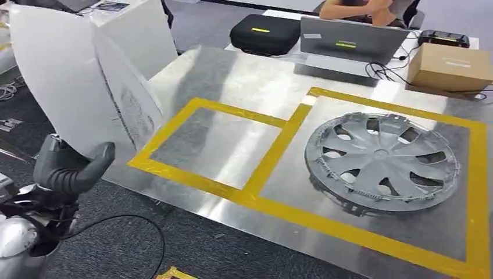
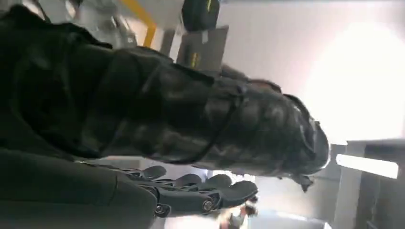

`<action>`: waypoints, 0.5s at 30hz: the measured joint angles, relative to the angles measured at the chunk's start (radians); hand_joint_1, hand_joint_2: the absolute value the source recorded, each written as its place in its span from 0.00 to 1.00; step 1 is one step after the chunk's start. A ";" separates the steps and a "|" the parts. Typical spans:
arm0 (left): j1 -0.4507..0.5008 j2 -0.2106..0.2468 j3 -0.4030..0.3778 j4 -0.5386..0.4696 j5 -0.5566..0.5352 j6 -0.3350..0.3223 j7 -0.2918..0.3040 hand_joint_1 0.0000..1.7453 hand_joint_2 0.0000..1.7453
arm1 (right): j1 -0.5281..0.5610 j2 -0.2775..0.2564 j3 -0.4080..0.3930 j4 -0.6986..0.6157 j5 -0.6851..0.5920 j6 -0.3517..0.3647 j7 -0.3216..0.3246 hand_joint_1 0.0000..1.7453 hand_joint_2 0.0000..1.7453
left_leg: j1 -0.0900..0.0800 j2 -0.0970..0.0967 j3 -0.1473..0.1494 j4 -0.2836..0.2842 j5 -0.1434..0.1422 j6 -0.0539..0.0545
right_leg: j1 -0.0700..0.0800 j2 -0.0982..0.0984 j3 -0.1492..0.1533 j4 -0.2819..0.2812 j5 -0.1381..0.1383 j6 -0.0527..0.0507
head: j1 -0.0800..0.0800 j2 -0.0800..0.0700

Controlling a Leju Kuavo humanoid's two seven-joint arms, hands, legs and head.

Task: Take the parts from the cabinet and place them on the table.

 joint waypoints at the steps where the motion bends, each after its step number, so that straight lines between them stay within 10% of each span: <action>1: 0.004 0.001 0.001 0.000 0.000 0.000 -0.003 1.00 1.00 | -0.014 0.022 -0.038 -0.003 0.000 0.024 0.003 0.00 0.00 | 0.002 -0.043 -0.021 0.052 -0.033 -0.001 | -0.001 0.009 0.000 0.000 0.000 -0.003 | -0.002 0.000; 3: 0.017 0.005 0.002 0.000 0.000 0.001 -0.003 1.00 1.00 | -0.029 0.066 -0.109 -0.003 -0.001 0.044 0.007 0.00 0.00 | 0.001 -0.070 -0.106 0.229 -0.113 -0.002 | 0.001 0.034 0.000 0.000 0.000 -0.009 | -0.006 0.000; 5: 0.026 0.006 0.002 0.000 0.000 0.001 -0.003 1.00 1.00 | -0.034 0.094 -0.155 -0.003 -0.001 0.048 0.009 0.00 0.00 | 0.000 -0.072 -0.153 0.312 -0.125 0.002 | 0.004 0.062 0.000 0.001 0.000 -0.010 | -0.006 0.000; 8: 0.026 0.007 0.002 0.000 0.001 0.001 -0.003 1.00 1.00 | -0.040 0.122 -0.198 -0.006 -0.001 0.051 0.010 0.00 0.00 | -0.001 -0.090 -0.080 0.130 0.007 0.017 | 0.005 0.106 0.004 0.005 0.000 -0.009 | -0.007 0.000; 9: 0.026 0.008 0.002 0.000 0.001 0.001 -0.003 1.00 1.00 | -0.043 0.130 -0.208 -0.006 -0.001 0.052 0.010 0.00 0.00 | 0.000 -0.125 -0.046 0.046 0.047 0.024 | 0.004 0.118 0.002 0.006 0.000 -0.009 | -0.006 0.000; 10: 0.027 0.009 0.003 0.000 0.001 0.001 -0.003 1.00 1.00 | -0.048 0.137 -0.215 -0.006 0.002 0.054 0.010 0.00 0.00 | 0.002 -0.157 -0.034 0.016 0.038 0.031 | 0.010 0.128 -0.002 0.012 -0.001 -0.003 | -0.005 0.000; 14: 0.026 0.009 0.003 0.000 0.003 0.003 -0.003 1.00 1.00 | -0.087 0.187 -0.306 -0.005 0.027 0.105 0.050 0.00 0.00 | 0.002 -0.118 -0.025 -0.010 0.041 0.037 | 0.001 0.177 -0.029 0.004 0.012 0.026 | -0.005 0.000; 15: 0.024 0.008 0.003 0.000 0.003 0.003 -0.003 1.00 1.00 | -0.101 0.200 -0.345 -0.004 0.027 0.116 0.063 0.00 0.00 | 0.005 -0.102 -0.022 -0.018 0.046 0.043 | 0.002 0.132 -0.030 0.018 0.003 0.026 | -0.006 0.000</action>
